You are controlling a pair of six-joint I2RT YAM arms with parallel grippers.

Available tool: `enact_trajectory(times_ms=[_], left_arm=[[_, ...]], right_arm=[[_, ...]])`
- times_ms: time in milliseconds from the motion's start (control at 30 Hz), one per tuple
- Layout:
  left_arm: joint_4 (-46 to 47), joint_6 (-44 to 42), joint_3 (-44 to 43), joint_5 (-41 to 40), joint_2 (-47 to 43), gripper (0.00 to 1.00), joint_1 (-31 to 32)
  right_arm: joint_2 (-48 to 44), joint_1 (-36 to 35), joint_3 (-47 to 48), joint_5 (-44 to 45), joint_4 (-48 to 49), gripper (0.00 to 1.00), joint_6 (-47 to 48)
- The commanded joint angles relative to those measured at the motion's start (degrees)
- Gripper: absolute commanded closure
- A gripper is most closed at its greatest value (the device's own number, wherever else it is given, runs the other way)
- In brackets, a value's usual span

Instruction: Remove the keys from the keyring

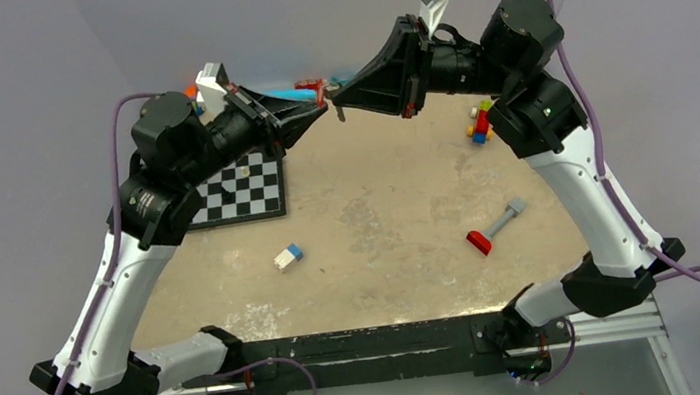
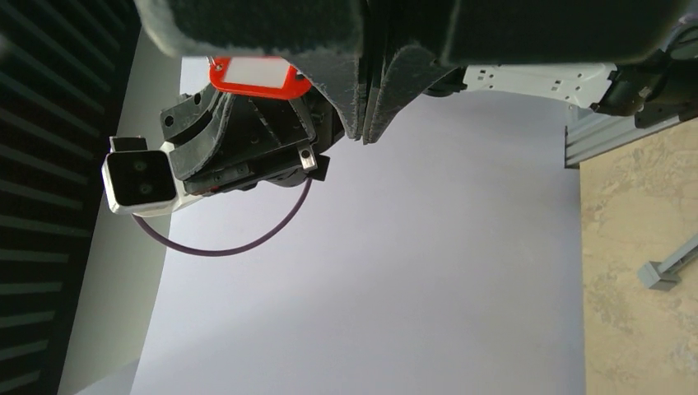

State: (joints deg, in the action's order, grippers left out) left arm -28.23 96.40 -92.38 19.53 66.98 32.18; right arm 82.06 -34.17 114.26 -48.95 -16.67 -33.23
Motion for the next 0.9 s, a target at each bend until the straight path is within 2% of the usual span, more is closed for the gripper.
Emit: enact_trajectory(times_ms=[0, 67, 100, 233, 300, 400, 600, 767, 867], left_arm=[[4.97, -6.39, -1.71, 3.09, -0.23, 1.0, -1.84], [7.76, -8.95, -0.36, 4.13, -1.11, 0.98, -3.3], [9.04, -10.51, 0.03, 5.13, -1.5, 0.92, -4.36], [10.76, -16.76, -1.48, 11.29, -1.47, 0.49, -9.66], [10.76, -20.57, -3.09, 13.58, -1.13, 0.4, -11.53], [13.54, -26.65, -5.86, 17.98, 0.11, 0.36, -13.14], [25.23, -33.06, -11.5, 30.59, 3.58, 0.37, -13.38], [30.49, -35.48, -14.91, 36.28, 6.03, 0.35, -13.38], [35.3, -32.03, -17.21, 40.11, 8.7, 0.3, -13.38]], right_arm=[[-1.64, -0.19, 1.68, -0.67, 0.76, 1.0, 1.76], [-1.93, -0.25, 1.52, -1.1, 0.09, 1.0, 2.21], [-2.02, -0.2, 1.5, -1.29, -0.27, 1.0, 2.4], [-2.73, -0.26, 0.29, -3.39, -0.65, 1.0, 3.09], [-3.01, -0.2, -0.86, -5.66, -0.66, 1.0, 3.42], [-3.05, -0.19, -1.03, -8.23, -1.15, 1.0, 3.76], [-2.3, -0.19, -1.85, -12.83, 2.39, 1.0, -1.32], [-2.03, -0.2, -3.27, -15.1, 11.34, 1.0, -9.34], [-1.16, -0.27, -3.43, -16.47, 16.16, 1.0, -14.83]])
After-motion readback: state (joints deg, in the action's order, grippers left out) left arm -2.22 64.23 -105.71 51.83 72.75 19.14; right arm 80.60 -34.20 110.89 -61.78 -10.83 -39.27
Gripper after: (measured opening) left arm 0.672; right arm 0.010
